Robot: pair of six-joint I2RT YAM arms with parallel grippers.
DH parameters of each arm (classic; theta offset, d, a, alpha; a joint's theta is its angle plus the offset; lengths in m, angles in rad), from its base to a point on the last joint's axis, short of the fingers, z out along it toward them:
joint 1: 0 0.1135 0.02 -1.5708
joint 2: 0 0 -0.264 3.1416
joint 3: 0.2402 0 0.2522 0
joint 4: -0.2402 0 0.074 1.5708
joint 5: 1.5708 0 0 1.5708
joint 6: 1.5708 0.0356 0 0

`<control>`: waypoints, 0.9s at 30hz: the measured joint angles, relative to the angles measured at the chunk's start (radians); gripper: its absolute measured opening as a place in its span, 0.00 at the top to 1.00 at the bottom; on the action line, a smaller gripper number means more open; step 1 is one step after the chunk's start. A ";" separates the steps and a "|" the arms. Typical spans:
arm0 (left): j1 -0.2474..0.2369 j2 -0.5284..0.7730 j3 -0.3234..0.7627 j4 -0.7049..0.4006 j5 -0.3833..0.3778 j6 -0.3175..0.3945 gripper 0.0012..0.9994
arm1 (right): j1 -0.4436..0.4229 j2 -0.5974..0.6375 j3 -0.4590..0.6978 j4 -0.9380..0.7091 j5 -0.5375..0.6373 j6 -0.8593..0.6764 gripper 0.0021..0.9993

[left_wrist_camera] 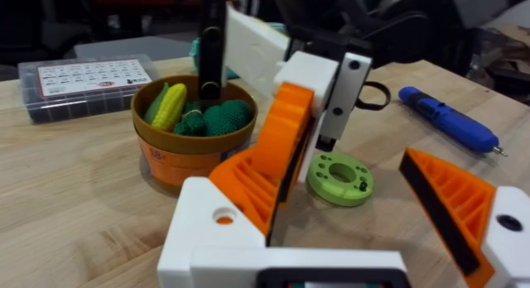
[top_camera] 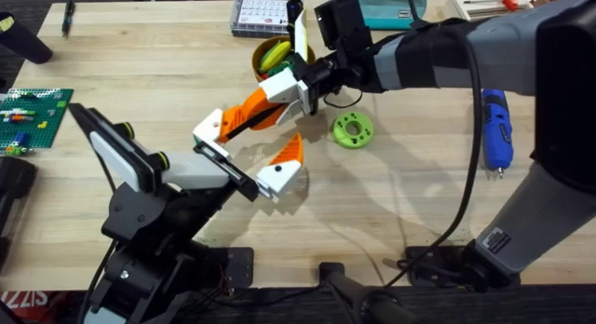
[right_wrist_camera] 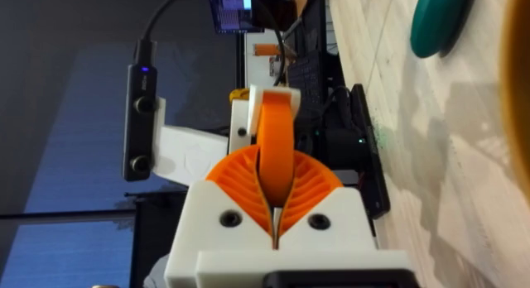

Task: Pick up the gripper from the table and insert it into the empty holder that is missing its gripper. Then pick up a screw, insert it into the mounting hole, and use the screwdriver to tighten it. Finally, clean up the table by picking up the vegetable and placing it into the bucket.

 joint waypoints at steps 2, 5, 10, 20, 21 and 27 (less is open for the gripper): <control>-0.002 0.000 0.000 0.001 -0.005 -0.005 0.02 | 0.001 0.000 0.000 -0.003 -0.005 0.003 0.98; -0.002 0.000 0.000 0.004 -0.004 -0.011 0.02 | 0.000 0.000 0.000 -0.011 -0.009 0.005 0.98; -0.002 0.000 0.000 0.004 -0.004 -0.015 0.02 | -0.004 0.000 0.000 -0.015 -0.009 0.008 0.98; -0.001 0.000 0.000 0.005 0.026 -0.018 0.02 | -0.019 0.000 0.000 -0.019 -0.015 0.021 0.98; 0.000 0.000 0.000 0.006 0.029 -0.022 0.02 | -0.019 0.000 0.000 -0.019 -0.015 0.021 0.98; 0.002 0.000 0.000 0.007 0.039 -0.051 0.02 | -0.019 0.000 0.000 -0.023 -0.015 0.025 0.98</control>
